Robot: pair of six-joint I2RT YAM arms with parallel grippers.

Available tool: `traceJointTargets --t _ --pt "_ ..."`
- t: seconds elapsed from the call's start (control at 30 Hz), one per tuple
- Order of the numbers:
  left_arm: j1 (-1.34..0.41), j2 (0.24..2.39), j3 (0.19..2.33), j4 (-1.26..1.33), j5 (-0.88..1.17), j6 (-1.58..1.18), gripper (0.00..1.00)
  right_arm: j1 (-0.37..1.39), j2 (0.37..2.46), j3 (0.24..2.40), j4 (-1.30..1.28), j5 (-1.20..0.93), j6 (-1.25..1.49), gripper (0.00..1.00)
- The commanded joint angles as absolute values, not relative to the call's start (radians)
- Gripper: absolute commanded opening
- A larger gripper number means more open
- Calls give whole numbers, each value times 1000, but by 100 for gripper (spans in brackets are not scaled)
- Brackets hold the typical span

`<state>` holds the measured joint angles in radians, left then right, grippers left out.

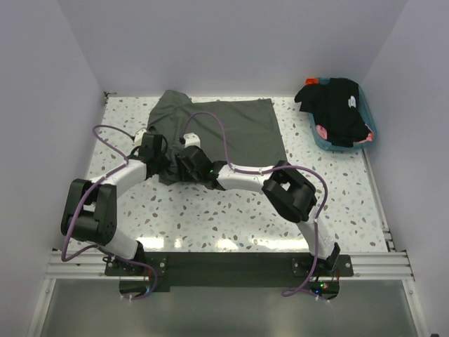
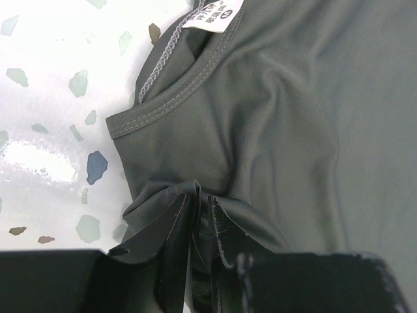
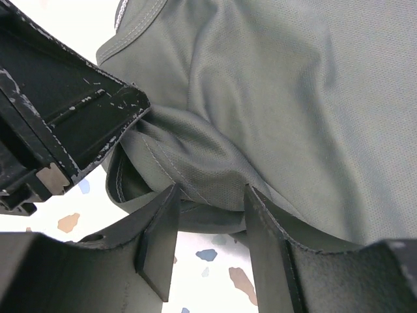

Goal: Fold and stack the t-shirts
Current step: Flatten the tshirt out

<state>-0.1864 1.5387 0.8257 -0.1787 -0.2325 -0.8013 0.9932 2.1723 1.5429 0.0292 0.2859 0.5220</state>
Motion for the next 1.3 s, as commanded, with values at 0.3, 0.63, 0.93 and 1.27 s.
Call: traceJointTargets --t 0.3,0.63,0.93,1.27 --pt "-178 1442 746 -114 -192 -822 24 999 2214 1646 11 302 509 38" --pt "-178 1447 726 -104 -201 -819 25 1011 2138 1516 86 319 503 40" --pt "-170 1460 739 -106 -201 -818 25 1046 2100 1447 150 356 451 42" --pt "-167 1433 724 -115 -198 -819 25 1072 2143 1502 132 364 422 44"
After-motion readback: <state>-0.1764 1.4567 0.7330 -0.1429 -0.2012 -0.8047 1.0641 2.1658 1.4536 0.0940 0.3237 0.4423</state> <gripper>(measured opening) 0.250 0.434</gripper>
